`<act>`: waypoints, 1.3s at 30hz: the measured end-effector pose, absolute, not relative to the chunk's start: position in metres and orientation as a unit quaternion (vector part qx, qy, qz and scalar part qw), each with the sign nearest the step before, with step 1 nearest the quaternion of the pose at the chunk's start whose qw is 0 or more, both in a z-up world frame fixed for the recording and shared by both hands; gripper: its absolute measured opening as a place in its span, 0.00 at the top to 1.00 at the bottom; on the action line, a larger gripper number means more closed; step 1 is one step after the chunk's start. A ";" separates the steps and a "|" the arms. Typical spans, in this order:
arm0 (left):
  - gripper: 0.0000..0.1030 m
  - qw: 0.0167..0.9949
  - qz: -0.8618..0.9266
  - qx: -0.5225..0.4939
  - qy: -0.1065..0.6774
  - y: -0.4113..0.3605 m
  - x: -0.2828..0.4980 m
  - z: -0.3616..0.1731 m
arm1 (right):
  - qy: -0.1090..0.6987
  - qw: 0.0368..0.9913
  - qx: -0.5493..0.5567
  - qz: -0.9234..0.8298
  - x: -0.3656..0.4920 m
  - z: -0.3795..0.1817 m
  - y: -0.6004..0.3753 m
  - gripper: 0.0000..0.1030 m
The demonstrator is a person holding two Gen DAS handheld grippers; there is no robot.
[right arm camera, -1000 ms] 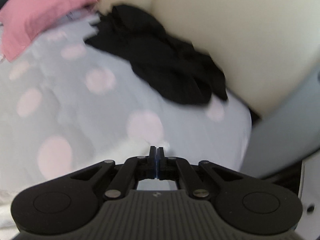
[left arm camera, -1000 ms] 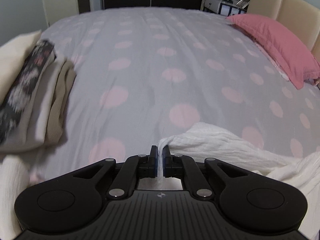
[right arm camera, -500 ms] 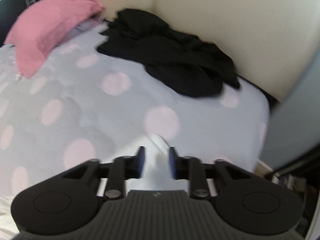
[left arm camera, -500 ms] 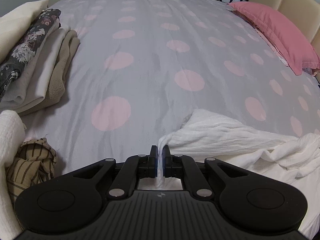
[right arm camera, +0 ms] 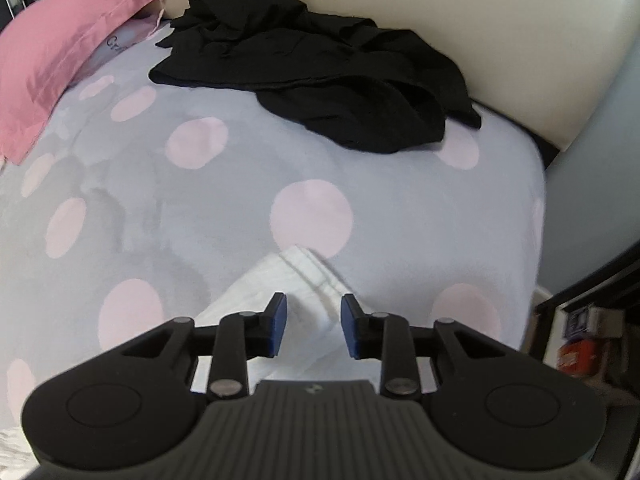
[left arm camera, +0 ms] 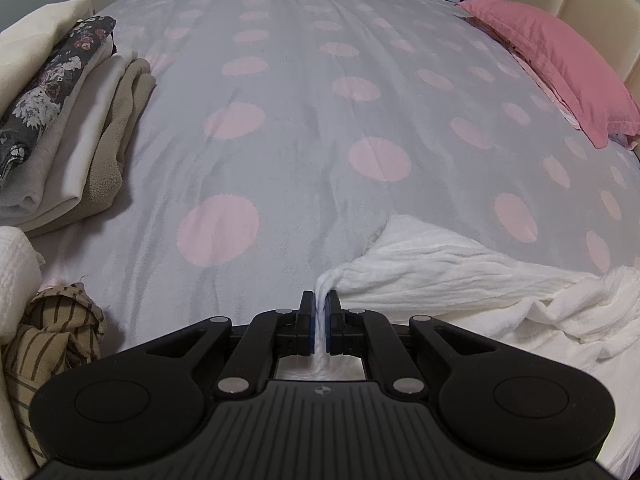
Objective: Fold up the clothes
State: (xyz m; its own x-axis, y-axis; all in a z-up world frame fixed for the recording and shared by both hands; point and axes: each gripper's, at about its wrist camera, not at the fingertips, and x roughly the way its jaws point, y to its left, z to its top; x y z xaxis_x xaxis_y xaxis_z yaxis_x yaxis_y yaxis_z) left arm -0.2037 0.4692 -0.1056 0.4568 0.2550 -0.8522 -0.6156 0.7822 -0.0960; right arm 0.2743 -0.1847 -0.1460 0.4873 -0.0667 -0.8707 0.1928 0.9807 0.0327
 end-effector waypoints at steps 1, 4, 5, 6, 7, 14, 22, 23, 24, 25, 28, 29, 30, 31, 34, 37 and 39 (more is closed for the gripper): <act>0.97 0.830 0.264 -0.200 0.449 0.469 -0.204 -0.105 | 0.500 0.861 0.070 -0.068 0.274 -0.146 -0.184 0.94; 0.97 0.830 0.266 -0.200 0.448 0.467 -0.205 -0.102 | 0.473 0.878 0.050 -0.053 0.272 -0.136 -0.173 0.95; 0.97 0.830 0.267 -0.199 0.447 0.467 -0.204 -0.101 | 0.463 0.884 0.037 -0.050 0.272 -0.131 -0.167 0.95; 0.97 0.831 0.268 -0.200 0.445 0.468 -0.204 -0.098 | 0.451 0.891 0.028 -0.049 0.272 -0.123 -0.162 0.95; 0.97 0.831 0.269 -0.201 0.444 0.469 -0.204 -0.096 | 0.438 0.897 0.024 -0.049 0.272 -0.114 -0.158 0.95; 0.97 0.839 0.284 -0.201 0.419 0.479 -0.195 -0.069 | 0.345 0.938 0.016 -0.033 0.277 -0.031 -0.125 0.96; 0.97 0.844 0.304 -0.203 0.392 0.490 -0.219 -0.044 | 0.290 0.955 0.027 -0.061 0.264 0.013 -0.168 0.97; 0.97 0.841 0.306 -0.205 0.396 0.492 -0.225 -0.047 | 0.300 0.951 0.028 -0.070 0.262 0.007 -0.180 0.97; 0.98 0.837 0.308 -0.208 0.401 0.493 -0.231 -0.050 | 0.312 0.946 0.027 -0.080 0.259 0.000 -0.191 0.97; 0.97 0.833 0.311 -0.210 0.406 0.495 -0.237 -0.054 | 0.324 0.941 0.027 -0.089 0.256 -0.008 -0.201 0.97; 0.97 0.820 0.313 -0.220 0.425 0.498 -0.254 -0.068 | 0.373 0.920 0.019 -0.117 0.242 -0.041 -0.228 0.97; 0.98 0.814 0.314 -0.225 0.433 0.498 -0.256 -0.072 | 0.392 0.911 0.014 -0.127 0.237 -0.054 -0.234 0.97; 0.98 0.808 0.314 -0.230 0.441 0.499 -0.259 -0.075 | 0.410 0.902 0.011 -0.135 0.232 -0.067 -0.239 0.97; 0.98 0.804 0.313 -0.234 0.449 0.499 -0.258 -0.078 | 0.426 0.894 0.008 -0.140 0.227 -0.079 -0.244 0.97; 0.98 0.801 0.309 -0.221 0.463 0.495 -0.254 -0.081 | 0.479 0.868 0.001 -0.134 0.216 -0.114 -0.251 0.96; 0.98 0.802 0.308 -0.208 0.467 0.491 -0.252 -0.082 | 0.495 0.861 0.002 -0.116 0.211 -0.125 -0.250 0.94; 0.98 0.802 0.307 -0.203 0.470 0.490 -0.252 -0.083 | 0.476 0.874 0.002 -0.100 0.212 -0.119 -0.247 0.93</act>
